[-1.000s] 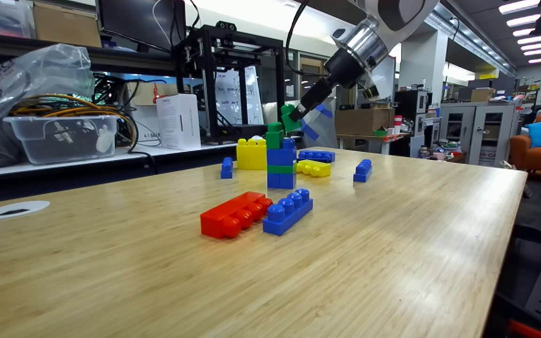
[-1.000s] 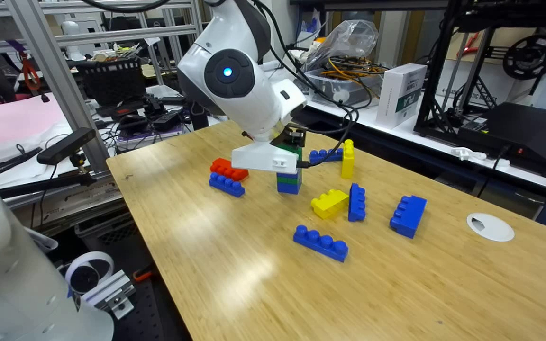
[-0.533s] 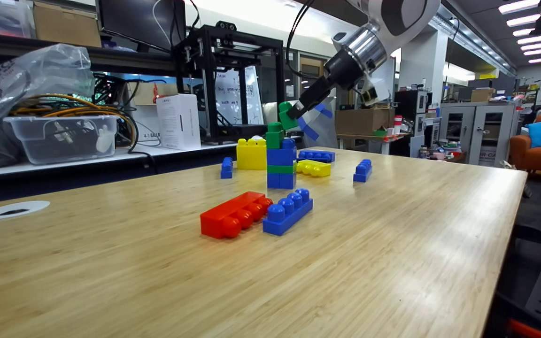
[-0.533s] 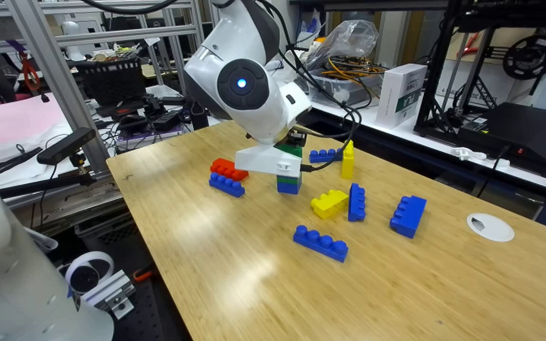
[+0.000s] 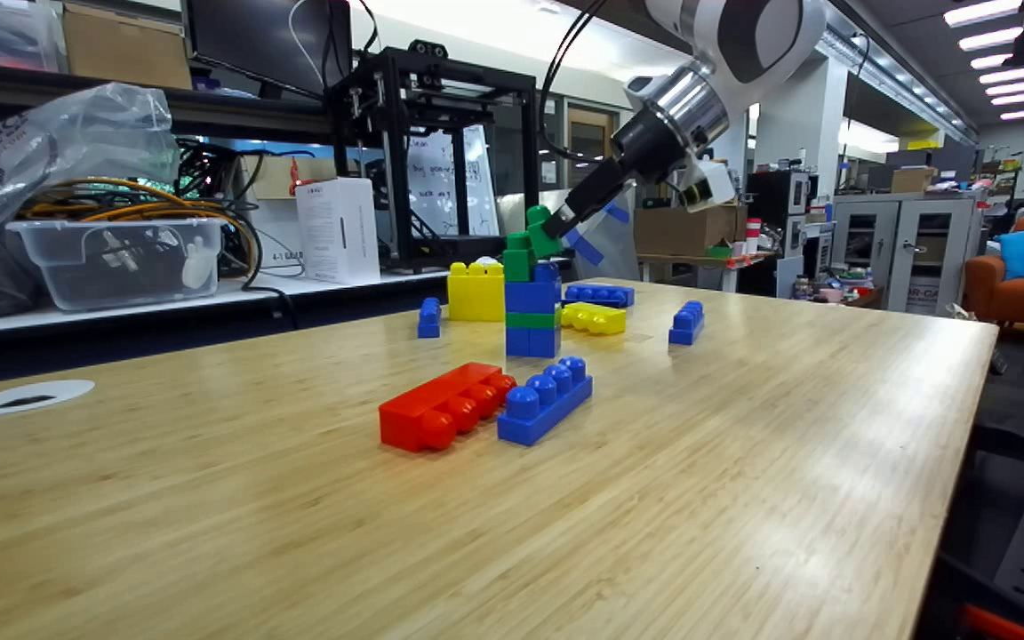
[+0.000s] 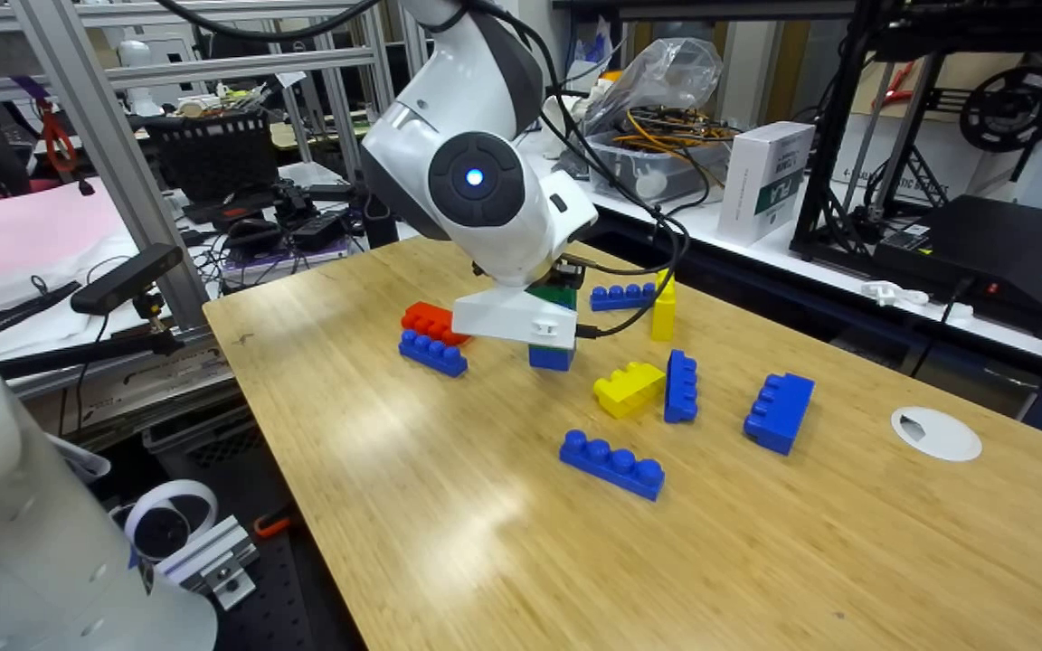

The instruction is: Put the green blocks on top of the stack

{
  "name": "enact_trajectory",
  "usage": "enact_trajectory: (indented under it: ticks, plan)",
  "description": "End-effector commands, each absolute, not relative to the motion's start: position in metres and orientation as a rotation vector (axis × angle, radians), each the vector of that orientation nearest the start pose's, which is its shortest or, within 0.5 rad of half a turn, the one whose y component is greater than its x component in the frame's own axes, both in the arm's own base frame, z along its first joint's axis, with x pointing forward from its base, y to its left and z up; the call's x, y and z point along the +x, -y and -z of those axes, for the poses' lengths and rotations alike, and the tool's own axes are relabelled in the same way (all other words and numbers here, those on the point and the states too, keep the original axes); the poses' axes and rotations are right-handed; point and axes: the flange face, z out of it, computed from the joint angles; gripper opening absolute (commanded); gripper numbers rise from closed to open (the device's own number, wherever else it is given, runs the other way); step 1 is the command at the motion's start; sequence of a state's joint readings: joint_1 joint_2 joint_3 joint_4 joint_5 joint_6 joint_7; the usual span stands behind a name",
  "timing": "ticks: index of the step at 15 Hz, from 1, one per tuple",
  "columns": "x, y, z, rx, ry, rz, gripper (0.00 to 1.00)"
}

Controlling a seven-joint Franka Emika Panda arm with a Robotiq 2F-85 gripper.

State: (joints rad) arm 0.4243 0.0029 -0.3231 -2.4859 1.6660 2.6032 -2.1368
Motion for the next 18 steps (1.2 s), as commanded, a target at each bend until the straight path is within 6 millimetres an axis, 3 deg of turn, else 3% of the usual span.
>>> enact_trajectory:
  ticks: [1, 7, 18]
  plan:
    - [0.469, -0.022, -0.279, -2.363, 0.976, 1.082, 0.44]
    - [0.475, -0.020, -0.279, -2.343, 1.004, 1.109, 0.44]
    - [0.489, -0.020, -0.261, -2.302, 1.070, 1.132, 0.44]
